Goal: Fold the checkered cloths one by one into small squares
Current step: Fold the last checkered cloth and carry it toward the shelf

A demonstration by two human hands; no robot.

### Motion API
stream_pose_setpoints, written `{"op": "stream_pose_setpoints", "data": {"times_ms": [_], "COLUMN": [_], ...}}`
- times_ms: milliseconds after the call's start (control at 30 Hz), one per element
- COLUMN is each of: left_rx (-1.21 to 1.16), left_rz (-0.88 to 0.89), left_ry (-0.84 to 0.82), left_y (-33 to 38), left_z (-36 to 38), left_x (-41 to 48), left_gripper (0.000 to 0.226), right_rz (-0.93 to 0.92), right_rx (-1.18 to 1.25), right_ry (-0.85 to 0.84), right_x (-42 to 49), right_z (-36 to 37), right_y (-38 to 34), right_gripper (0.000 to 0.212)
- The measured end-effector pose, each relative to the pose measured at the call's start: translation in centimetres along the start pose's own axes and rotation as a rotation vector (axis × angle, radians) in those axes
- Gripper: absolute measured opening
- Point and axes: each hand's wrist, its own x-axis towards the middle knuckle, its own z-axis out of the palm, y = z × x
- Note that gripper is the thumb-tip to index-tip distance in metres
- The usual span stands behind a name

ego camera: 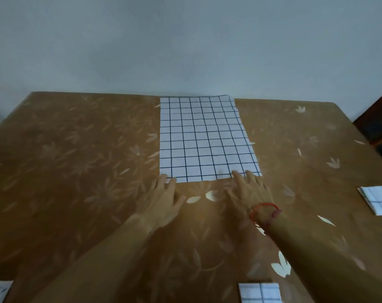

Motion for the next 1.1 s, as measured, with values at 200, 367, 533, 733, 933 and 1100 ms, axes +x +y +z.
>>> {"op": "stream_pose_setpoints", "data": {"times_ms": [200, 367, 533, 733, 933, 1100], "left_rx": [0.003, 0.091, 0.134, 0.106, -0.004, -0.039], "left_rz": [-0.022, -0.043, -0.020, 0.028, 0.115, 0.116], "left_ry": [-0.044, -0.068, -0.030, 0.114, 0.324, 0.436], "left_y": [-0.5, -0.3, -0.2, -0.7, -3.2, -5.1], "left_z": [3.2, 4.7, 4.5, 4.0, 1.5, -1.8], "left_x": [3.8, 4.5, 3.9, 2.5, -0.4, -4.2], "left_gripper": [0.056, 0.065, 0.069, 0.056, 0.032, 0.019], "right_rz": [0.039, -0.003, -0.046, -0.134, -0.257, -0.254], "right_rx": [-0.048, -0.080, -0.161, -0.243, -0.223, -0.168], "right_ry": [0.019, 0.031, 0.145, 0.249, 0.377, 0.404], "right_x": [4.2, 5.5, 4.6, 3.6, 1.2, -2.0], "right_z": [2.6, 3.9, 4.1, 4.5, 2.4, 0.7], "right_y": [0.4, 0.9, 0.5, 0.5, 0.8, 0.9], "right_gripper": [0.064, 0.060, 0.046, 0.034, 0.035, 0.047]}}
